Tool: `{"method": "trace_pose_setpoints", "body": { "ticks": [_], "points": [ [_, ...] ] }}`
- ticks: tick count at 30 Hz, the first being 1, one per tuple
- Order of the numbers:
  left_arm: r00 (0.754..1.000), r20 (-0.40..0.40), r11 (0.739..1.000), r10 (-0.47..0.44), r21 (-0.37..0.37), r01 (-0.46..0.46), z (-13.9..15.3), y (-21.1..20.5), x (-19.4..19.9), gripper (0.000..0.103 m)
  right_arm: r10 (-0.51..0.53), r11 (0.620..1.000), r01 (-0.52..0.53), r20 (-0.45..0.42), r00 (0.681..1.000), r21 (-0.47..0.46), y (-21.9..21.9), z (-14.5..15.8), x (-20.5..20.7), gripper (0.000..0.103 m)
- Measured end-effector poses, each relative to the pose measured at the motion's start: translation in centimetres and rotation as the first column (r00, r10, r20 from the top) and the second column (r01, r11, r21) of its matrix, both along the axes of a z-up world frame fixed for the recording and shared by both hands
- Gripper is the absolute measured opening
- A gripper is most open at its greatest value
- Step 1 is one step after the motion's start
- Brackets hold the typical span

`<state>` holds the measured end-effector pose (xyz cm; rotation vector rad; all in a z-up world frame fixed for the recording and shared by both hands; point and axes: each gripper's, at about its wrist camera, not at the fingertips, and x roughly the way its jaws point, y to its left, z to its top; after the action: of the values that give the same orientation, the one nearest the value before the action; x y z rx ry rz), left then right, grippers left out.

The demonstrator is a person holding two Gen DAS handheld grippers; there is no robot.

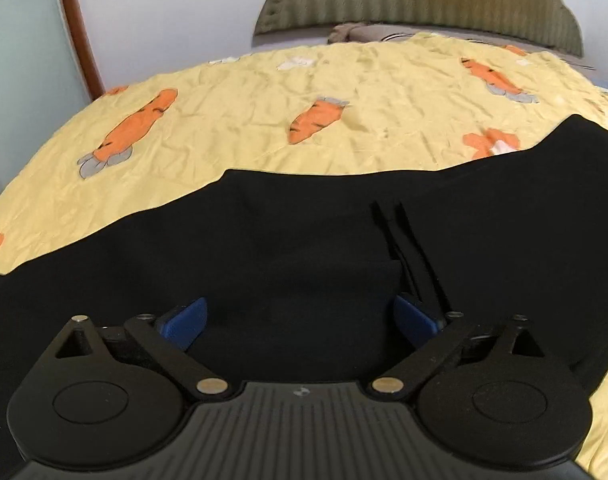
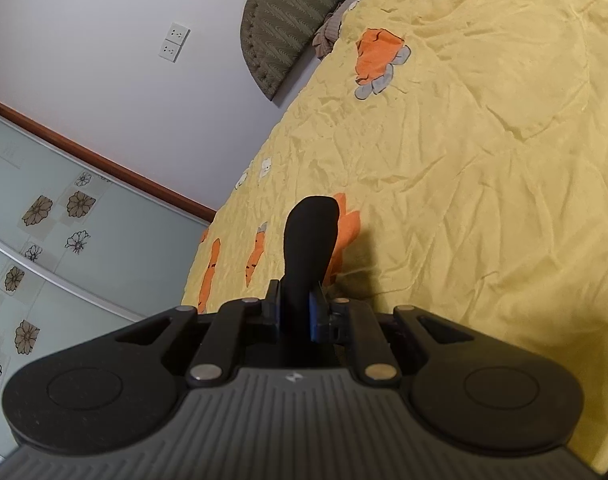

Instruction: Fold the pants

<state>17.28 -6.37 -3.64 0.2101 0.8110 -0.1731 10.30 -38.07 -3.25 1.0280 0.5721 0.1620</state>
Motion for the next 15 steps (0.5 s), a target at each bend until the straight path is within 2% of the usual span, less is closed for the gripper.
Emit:
{"method": "trace_pose_setpoints", "body": {
  "ticks": [10,15],
  "points": [
    [0.999,0.035,0.995,-0.027,0.097,0.023,0.1,-0.9,-0.6,0.101,-0.011,1.0,0.011,0.001,1.0,-0.012,0.5,0.7,0.1,0.014],
    [0.998,0.057,0.994,-0.025,0.11,0.019,0.1,-1.1,-0.8,0.101,-0.004,0.999,0.004,0.014,1.0,-0.036,1.8,2.6,0.2,0.014]
  ]
}}
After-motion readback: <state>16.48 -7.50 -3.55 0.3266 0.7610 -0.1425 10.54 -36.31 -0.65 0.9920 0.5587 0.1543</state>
